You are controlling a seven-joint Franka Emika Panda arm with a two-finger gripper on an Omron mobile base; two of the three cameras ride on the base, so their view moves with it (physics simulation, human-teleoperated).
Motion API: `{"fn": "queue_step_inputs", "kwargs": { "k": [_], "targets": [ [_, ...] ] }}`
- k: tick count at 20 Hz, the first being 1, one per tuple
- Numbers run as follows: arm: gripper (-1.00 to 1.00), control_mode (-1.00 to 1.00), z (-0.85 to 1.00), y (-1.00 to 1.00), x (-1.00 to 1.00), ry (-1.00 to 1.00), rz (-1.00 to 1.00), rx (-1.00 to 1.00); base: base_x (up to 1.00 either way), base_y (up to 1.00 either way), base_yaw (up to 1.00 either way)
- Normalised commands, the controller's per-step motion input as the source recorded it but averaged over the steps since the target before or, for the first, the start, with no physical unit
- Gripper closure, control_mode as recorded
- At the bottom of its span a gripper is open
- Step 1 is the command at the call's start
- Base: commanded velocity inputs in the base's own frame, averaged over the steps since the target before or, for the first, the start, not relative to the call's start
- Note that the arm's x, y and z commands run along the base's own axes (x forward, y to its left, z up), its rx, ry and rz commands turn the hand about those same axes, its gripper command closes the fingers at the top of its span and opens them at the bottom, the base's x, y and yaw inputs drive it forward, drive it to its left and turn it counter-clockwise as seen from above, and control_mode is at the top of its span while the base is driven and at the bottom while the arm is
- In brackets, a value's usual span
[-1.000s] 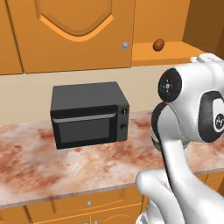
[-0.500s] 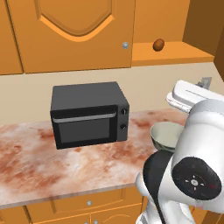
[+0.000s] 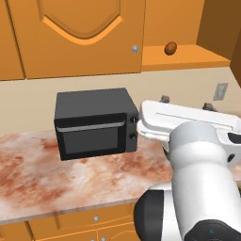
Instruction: Open the cabinet. Pick the tangerine and mango from the cabinet and place them into the bowl. Then close the cabinet.
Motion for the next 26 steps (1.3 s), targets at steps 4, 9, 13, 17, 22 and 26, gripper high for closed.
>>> {"fn": "queue_step_inputs", "kwargs": {
  "k": [4,9,13,17,22,26],
  "targets": [
    [-1.00,-1.00,0.00,0.18,0.36,-0.11,0.18,-0.03,0.00,0.00,0.00],
    [-1.00,-1.00,0.00,0.00,0.55,0.00,0.07,0.00,0.00,0.00,0.00],
    [-1.00,-1.00,0.00,0.00,0.76,0.00,0.09,0.00,0.00,0.00,0.00],
    [-1.00,-1.00,-0.01,0.00,0.86,0.00,0.07,0.00,0.00,0.00,0.00],
    [-1.00,-1.00,0.00,-0.02,0.87,0.00,0.04,0.00,0.00,0.00,0.00],
    [-1.00,-1.00,0.00,-0.12,0.76,0.00,0.00,0.01,0.00,0.00,0.00]
  ]
}}
